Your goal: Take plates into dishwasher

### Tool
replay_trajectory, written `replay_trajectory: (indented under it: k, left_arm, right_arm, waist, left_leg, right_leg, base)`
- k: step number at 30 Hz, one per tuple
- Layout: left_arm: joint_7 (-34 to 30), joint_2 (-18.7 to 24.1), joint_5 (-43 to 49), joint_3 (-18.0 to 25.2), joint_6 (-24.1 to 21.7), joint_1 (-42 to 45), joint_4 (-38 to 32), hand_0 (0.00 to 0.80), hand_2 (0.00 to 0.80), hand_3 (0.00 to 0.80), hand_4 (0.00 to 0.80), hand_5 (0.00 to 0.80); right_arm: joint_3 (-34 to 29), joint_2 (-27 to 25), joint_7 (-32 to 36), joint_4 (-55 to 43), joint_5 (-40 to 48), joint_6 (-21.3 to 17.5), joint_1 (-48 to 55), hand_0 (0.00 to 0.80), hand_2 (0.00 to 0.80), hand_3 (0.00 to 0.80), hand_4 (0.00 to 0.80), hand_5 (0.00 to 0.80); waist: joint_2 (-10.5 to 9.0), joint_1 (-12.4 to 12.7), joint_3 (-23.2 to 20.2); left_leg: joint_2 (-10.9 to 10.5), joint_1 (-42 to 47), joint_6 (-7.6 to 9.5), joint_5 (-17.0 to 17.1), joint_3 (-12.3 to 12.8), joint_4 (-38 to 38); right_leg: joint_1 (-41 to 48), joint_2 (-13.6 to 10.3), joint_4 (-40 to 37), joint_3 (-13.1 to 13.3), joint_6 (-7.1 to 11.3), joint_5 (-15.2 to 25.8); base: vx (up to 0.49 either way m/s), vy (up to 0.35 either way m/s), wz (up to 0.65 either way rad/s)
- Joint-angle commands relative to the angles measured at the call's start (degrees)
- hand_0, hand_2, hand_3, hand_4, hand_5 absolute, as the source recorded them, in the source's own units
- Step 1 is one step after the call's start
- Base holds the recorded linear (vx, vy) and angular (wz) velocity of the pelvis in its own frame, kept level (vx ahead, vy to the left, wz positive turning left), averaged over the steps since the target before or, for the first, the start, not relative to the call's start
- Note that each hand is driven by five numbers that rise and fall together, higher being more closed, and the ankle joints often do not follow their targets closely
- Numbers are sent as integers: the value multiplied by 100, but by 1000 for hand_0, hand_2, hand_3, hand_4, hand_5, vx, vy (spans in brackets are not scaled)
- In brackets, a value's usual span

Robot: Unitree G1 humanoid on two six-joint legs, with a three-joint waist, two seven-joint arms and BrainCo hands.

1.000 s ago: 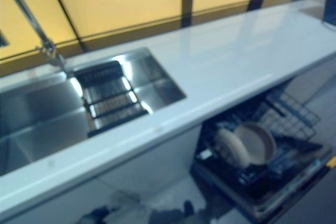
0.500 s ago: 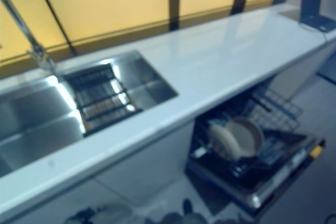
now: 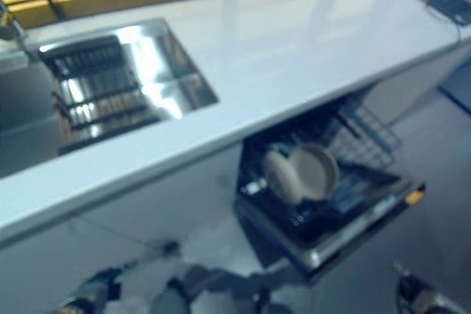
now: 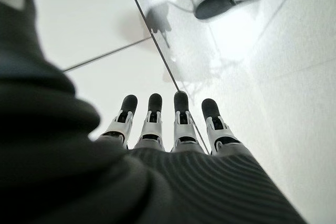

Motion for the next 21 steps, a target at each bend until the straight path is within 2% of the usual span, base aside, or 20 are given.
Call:
replay_trajectory:
  k: [1, 5, 6, 9, 10, 11, 12, 13, 14, 15, 17, 18, 19, 20, 21]
  left_arm:
    - [112, 69, -99, 52, -117, -244, 11, 0, 0, 0, 0, 0]
    - [92, 38, -55, 101, -111, -137, -24, 0, 0, 0, 0, 0]
    - [78, 65, -72, 146, -90, -93, -7, 0, 0, 0, 0, 0]
    - [110, 91, -143, 200, -37, 21, 6, 0, 0, 0, 0, 0]
    - [107, 112, -212, 288, -29, 170, 64, 0, 0, 0, 0, 0]
    - [116, 126, -297, 384, -27, 285, 97, 0, 0, 0, 0, 0]
    - [132, 129, -349, 402, -22, 304, 102, 0, 0, 0, 0, 0]
    - [65, 114, -595, 611, -43, 552, 87, 0, 0, 0, 0, 0]
    - [15, 77, -650, 709, -7, 632, 46, 0, 0, 0, 0, 0]
    - [-44, 4, -698, 775, 38, 672, 46, 0, 0, 0, 0, 0]
    - [-148, -81, -696, 869, -11, 730, 119, 0, 0, 0, 0, 0]
    - [-158, -91, -711, 884, -28, 742, 141, 0, 0, 0, 0, 0]
    - [-282, -158, -647, 903, -36, 757, 198, 0, 0, 0, 0, 0]
    - [-325, -172, -588, 910, -37, 748, 214, 0, 0, 0, 0, 0]
    - [-360, -252, -439, 885, -78, 732, 222, 0, 0, 0, 0, 0]
  right_arm:
    - [43, -131, 6, 13, 334, -143, 59, 0, 0, 0, 0, 0]
    - [1, -79, -90, 119, 406, -187, 97, 0, 0, 0, 0, 0]
    - [-39, -106, -110, 149, 345, -111, 112, 0, 0, 0, 0, 0]
    - [-60, -140, -155, 228, 317, -58, 138, 0, 0, 0, 0, 0]
    - [-102, -198, -100, 317, 241, -41, 191, 0, 0, 0, 0, 0]
    - [-112, -245, -72, 347, 135, -22, 214, 0, 0, 0, 0, 0]
    - [-113, -253, -53, 351, 98, -9, 218, 0, 0, 0, 0, 0]
    - [-71, -325, -11, 367, -89, 93, 202, 0, 0, 0, 0, 0]
    - [-68, -337, -68, 347, -160, 127, 163, 0, 0, 0, 0, 0]
    - [-40, -346, -91, 369, -245, 89, 139, 0, 0, 0, 0, 0]
    - [20, -342, -139, 371, -302, 73, 86, 0, 0, 0, 0, 0]
    - [38, -338, -140, 369, -312, 81, 75, 0, 0, 0, 0, 0]
    - [-6, -323, -196, 409, -364, 27, 88, 0, 0, 0, 0, 0]
    - [-30, -317, -223, 422, -381, -2, 95, 0, 0, 0, 0, 0]
    - [-111, -326, -276, 457, -397, -83, 133, 0, 0, 0, 0, 0]
  waist:
    - [-141, 54, 155]
    - [9, 103, 122]
    - [81, 134, 94]
    - [186, 154, 48]
    - [297, 193, 46]
    - [352, 221, 46]
    - [360, 225, 46]
    - [447, 218, 54]
    - [457, 183, 75]
    - [482, 150, 107]
    - [467, 157, 159]
    - [453, 154, 175]
    - [302, 51, 176]
    - [275, 20, 180]
    - [208, -47, 160]
  left_leg:
    - [-125, -433, 121, 252, -30, -174]
    - [-182, -365, 11, 520, -77, -558]
    - [-170, -303, 40, 736, -60, -782]
    - [-156, -184, -45, 961, -132, -1131]
    - [-64, -174, -139, 1128, -216, -1370]
    - [-3, -112, -184, 1203, -211, -1673]
    - [5, -98, -192, 1215, -209, -1716]
    - [250, -319, -337, 1313, -137, -1953]
    - [297, -403, -342, 1293, -102, -1953]
    - [269, -295, -293, 1246, -13, -1952]
    - [43, 48, -135, 1050, -33, -1625]
    - [9, 75, -107, 978, -51, -1498]
    - [-99, 246, -46, 401, 119, -323]
    - [-90, 253, -4, 144, 147, 74]
    - [-245, 491, 89, -226, 112, 596]
  right_leg:
    - [756, -346, 146, 262, 440, -236]
    - [819, -304, 255, 228, 387, -447]
    - [805, -256, 228, 225, 338, -389]
    - [798, -179, 304, 255, 252, -526]
    - [780, -54, 456, 231, 101, -749]
    - [782, 7, 518, 186, 28, -841]
    - [783, 17, 527, 179, 17, -853]
    - [710, 133, 524, 66, -92, -808]
    - [690, 204, 470, 56, -121, -743]
    - [663, 258, 440, 51, -147, -705]
    - [581, 255, 360, 69, -230, -567]
    - [573, 238, 346, 68, -244, -544]
    - [505, 57, 166, -99, -337, -382]
    - [483, 8, 106, -163, -340, -318]
    - [333, -134, 8, -239, -338, -121]
  base:
    - [-234, -98, 5]
    - [-167, -93, 6]
    - [-161, -108, 7]
    - [-125, -121, 6]
    - [-138, -207, 3]
    - [-109, -188, 1]
    - [-100, -191, 1]
    - [-121, -187, 3]
    - [-171, -215, 7]
    - [-169, -142, 9]
    - [-206, -107, 8]
    - [-291, -151, 13]
    - [-234, -118, 27]
    - [-318, -123, 40]
    - [-240, -18, 38]
